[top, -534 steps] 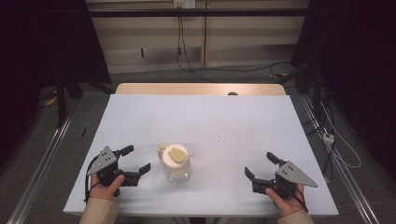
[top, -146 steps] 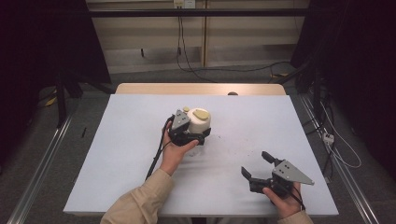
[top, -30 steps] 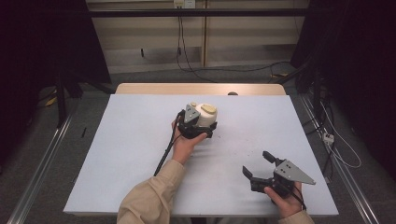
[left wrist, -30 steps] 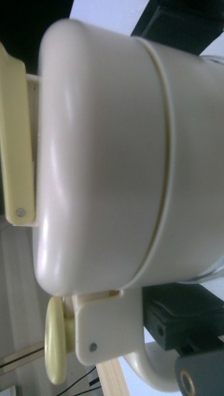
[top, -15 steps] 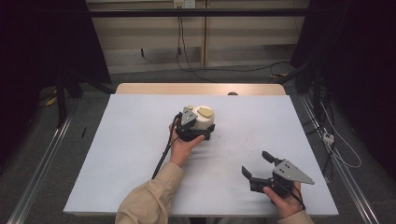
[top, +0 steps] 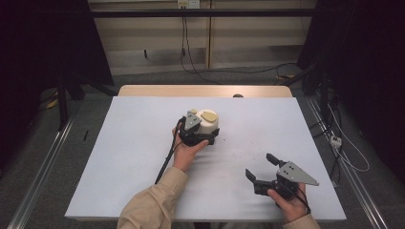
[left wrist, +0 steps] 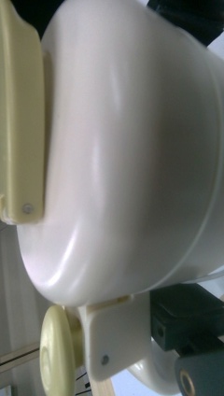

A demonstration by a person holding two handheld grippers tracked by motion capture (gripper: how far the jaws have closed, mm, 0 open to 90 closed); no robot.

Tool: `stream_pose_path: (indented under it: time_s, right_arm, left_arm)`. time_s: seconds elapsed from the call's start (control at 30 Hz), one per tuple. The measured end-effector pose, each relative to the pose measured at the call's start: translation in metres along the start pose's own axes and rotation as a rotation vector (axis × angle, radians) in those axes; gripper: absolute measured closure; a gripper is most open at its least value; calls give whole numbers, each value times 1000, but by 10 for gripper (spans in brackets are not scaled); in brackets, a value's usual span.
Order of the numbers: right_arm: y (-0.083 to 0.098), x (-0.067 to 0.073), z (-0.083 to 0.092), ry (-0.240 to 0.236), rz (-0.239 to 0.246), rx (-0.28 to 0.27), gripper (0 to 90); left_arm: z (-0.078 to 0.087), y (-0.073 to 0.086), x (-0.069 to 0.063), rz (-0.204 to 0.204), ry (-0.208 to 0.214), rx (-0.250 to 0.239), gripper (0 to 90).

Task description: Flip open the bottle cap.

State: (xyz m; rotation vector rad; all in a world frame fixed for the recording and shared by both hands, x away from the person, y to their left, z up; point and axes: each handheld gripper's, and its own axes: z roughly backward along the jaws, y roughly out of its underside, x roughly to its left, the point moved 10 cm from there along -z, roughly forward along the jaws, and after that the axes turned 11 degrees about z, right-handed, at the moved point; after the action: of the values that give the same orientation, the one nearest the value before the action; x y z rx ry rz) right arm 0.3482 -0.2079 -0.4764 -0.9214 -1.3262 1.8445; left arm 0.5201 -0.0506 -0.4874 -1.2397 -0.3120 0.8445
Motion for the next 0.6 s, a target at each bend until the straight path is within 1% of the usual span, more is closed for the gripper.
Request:
stream_pose_path:
  time_s: [0.1, 0.13, 0.23, 0.27, 0.37, 0.4, 0.53, 0.6]
  right_arm:
    - [-1, 1, -2, -8, -5, -1, 58]
    - [-1, 1, -3, -8, -6, 1, 58]
    - [-2, 0, -4, -12, -15, 3, 58]
    - [-2, -1, -6, -14, -20, 9, 57]
    - [-3, -2, -9, -19, -26, 15, 56]
    - [-2, -3, -12, -20, -24, 31, 41]
    - [-5, -2, -17, -33, -25, 44, 37]
    - [-8, 0, -20, -40, -36, 47, 36]
  left_arm:
    - [1, 1, 0, 7, -2, 0, 52]
    - [1, 1, 0, 1, -1, 2, 52]
    - [2, 2, 1, 3, -2, -2, 52]
    - [2, 2, 1, 9, -2, -5, 52]
    - [2, 2, 1, 7, -2, -15, 52]
    - [3, 2, 1, 4, -4, -15, 52]
    - [2, 3, 1, 7, -4, -20, 51]
    - [2, 3, 1, 5, -7, -20, 51]
